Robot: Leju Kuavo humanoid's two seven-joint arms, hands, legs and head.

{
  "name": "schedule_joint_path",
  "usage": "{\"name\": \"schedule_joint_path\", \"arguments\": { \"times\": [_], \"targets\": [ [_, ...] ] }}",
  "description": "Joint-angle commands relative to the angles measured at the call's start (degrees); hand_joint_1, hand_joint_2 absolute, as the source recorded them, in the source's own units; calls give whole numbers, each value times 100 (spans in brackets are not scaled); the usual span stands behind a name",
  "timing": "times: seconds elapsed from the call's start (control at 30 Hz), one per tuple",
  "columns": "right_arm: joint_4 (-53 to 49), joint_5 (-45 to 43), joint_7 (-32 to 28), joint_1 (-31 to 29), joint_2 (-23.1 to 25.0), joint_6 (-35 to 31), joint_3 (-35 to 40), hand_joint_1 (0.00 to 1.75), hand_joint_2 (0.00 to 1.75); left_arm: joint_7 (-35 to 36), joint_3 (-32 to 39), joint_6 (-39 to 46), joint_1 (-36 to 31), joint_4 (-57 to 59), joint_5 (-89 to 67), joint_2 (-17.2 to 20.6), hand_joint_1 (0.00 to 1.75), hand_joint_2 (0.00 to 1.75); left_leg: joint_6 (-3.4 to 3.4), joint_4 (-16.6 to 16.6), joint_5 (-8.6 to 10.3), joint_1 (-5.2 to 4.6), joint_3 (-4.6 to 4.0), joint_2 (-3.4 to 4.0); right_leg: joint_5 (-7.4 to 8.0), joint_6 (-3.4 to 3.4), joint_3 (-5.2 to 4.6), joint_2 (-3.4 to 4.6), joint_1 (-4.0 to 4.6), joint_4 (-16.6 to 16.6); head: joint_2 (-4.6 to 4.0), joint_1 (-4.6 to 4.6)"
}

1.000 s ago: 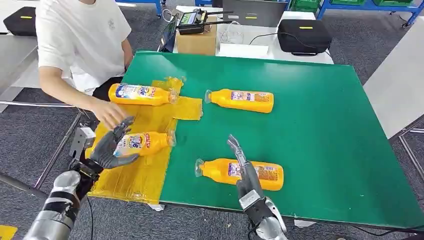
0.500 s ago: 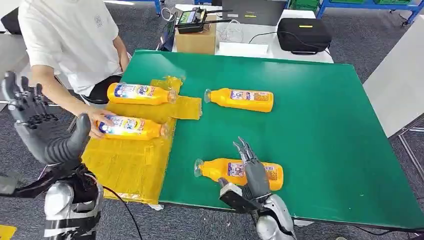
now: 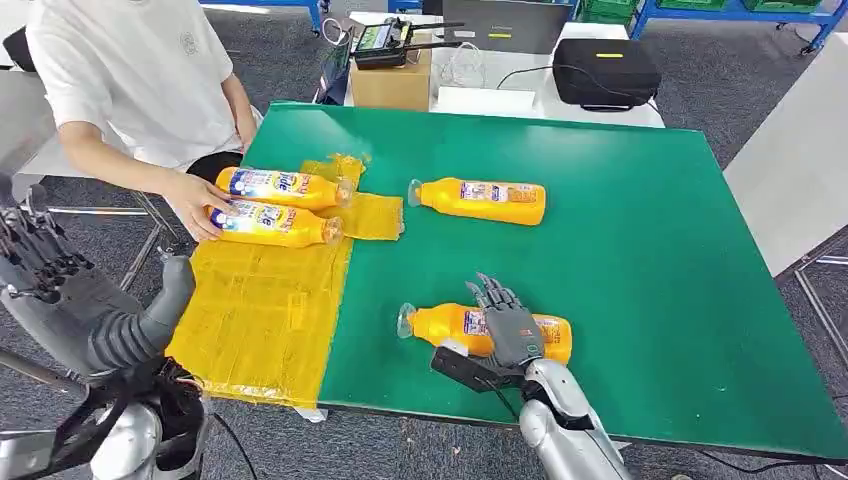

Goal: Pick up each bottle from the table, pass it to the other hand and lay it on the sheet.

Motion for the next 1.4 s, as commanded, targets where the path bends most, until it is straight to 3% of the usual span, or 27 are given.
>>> {"name": "schedule_joint_path", "arguments": {
  "times": [0.03,0.17,0.37,0.57,0.73,0.93,1.13,1.27,1.4],
  "targets": [
    [69,20,102,129,-363,301,453,0,175,0,-314,98,33,28,-112,160,0,175,12,-9,5,0,6,-10,4,-16,10,-9,3,-10,0,0],
    [-15,137,209,129,-459,380,594,0,175,11,-325,143,46,11,-171,167,0,175,25,-28,24,6,-8,-20,25,-38,0,-18,15,-37,0,0],
    [-1487,758,917,588,-1183,466,936,0,175,385,-368,-87,213,-153,-95,93,0,175,20,-10,8,0,11,-24,7,-22,23,-24,5,-17,0,0],
    [-1657,854,962,610,-1240,480,947,0,175,414,-364,-213,206,-149,-25,69,0,175,22,-14,6,-3,2,-10,9,-26,16,-9,4,-20,0,0],
    [-2216,998,1109,722,-1409,574,761,0,175,545,-454,-528,119,-57,245,-59,0,175,18,-6,7,-4,-13,-22,5,-25,-4,-20,2,-11,0,-2],
    [-2751,1188,1450,1290,-1721,722,270,0,175,697,-573,-744,56,209,396,-102,0,175,24,-10,5,-5,-22,-34,1,-21,-1,-32,1,-19,0,0],
    [-2289,951,1473,1251,-1717,1007,-262,0,175,759,-595,-945,-60,489,544,-116,0,175,16,-9,5,-8,-32,-22,4,-18,-20,-20,-5,-15,0,-2],
    [-1534,1166,1750,771,-1622,1135,-384,0,175,767,-661,-1078,-141,603,610,-119,0,175,19,-12,8,-7,-31,-16,10,-21,-21,-13,-2,-20,0,0],
    [-416,736,1399,143,-1297,1121,-597,0,175,781,-673,-1110,-338,881,709,-108,0,175,15,-10,6,-5,-24,4,13,-15,-21,5,-2,-16,0,-2]
  ]
}}
